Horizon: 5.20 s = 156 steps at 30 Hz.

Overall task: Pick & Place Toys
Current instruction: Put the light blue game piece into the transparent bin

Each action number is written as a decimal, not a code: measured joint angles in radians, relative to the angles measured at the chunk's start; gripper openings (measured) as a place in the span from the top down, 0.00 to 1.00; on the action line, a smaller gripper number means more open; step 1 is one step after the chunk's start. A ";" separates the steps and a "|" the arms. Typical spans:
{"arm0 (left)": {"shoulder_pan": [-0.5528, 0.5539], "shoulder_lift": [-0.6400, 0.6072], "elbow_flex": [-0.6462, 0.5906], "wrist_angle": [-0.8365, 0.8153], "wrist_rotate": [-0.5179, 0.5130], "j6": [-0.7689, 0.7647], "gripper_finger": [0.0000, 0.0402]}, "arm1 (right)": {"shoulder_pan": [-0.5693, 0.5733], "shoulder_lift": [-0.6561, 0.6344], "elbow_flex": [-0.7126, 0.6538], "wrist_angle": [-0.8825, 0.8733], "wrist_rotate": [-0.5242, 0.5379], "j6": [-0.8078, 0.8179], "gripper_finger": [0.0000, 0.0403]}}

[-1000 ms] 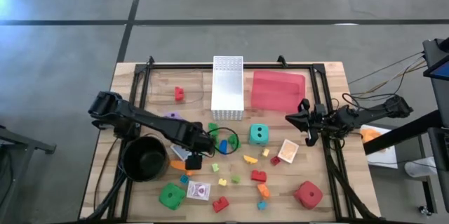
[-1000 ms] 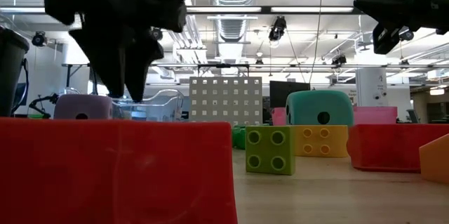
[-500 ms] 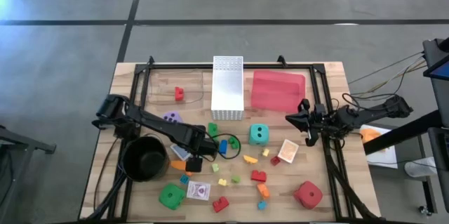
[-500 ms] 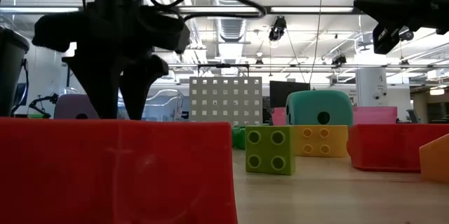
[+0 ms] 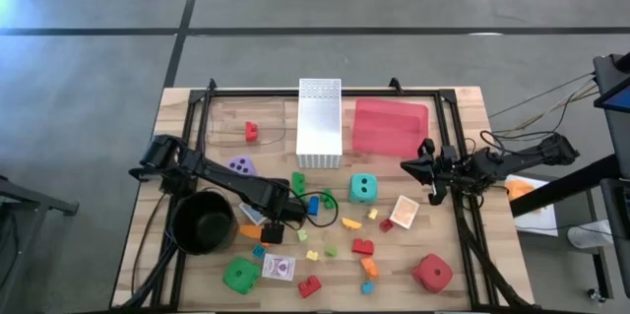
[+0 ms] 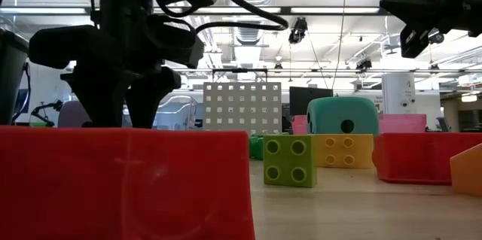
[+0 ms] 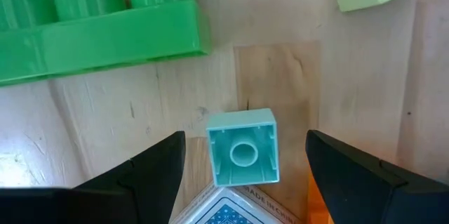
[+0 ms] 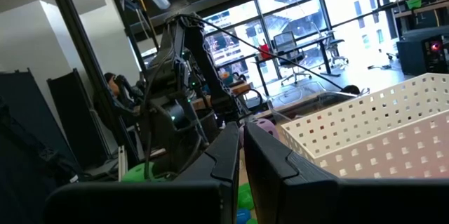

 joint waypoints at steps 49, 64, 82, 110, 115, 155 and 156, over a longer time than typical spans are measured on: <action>0.008 0.000 0.180 -0.230 0.027 -0.005 0.68 | 0.000 0.000 0.000 0.000 0.000 0.000 0.95; 0.171 -0.068 0.512 -0.514 -0.208 0.021 0.68 | 0.000 0.000 0.000 0.000 0.000 0.000 0.95; 0.620 -0.192 0.471 -0.600 -0.364 -0.219 0.68 | 0.000 0.000 0.000 0.000 0.000 0.000 0.95; 0.965 -0.176 0.170 -0.422 -0.178 -0.294 0.68 | 0.000 0.000 0.000 0.000 0.000 0.000 0.95; 0.974 -0.177 0.129 -0.384 -0.174 -0.294 0.68 | 0.000 0.000 0.000 0.000 0.000 0.000 0.95; 0.976 -0.052 0.088 -0.336 -0.130 -0.263 0.68 | 0.000 0.000 0.000 0.000 0.000 0.000 0.95; 0.976 -0.052 0.081 -0.335 -0.130 -0.263 0.68 | 0.000 0.000 0.000 0.000 0.000 0.000 0.95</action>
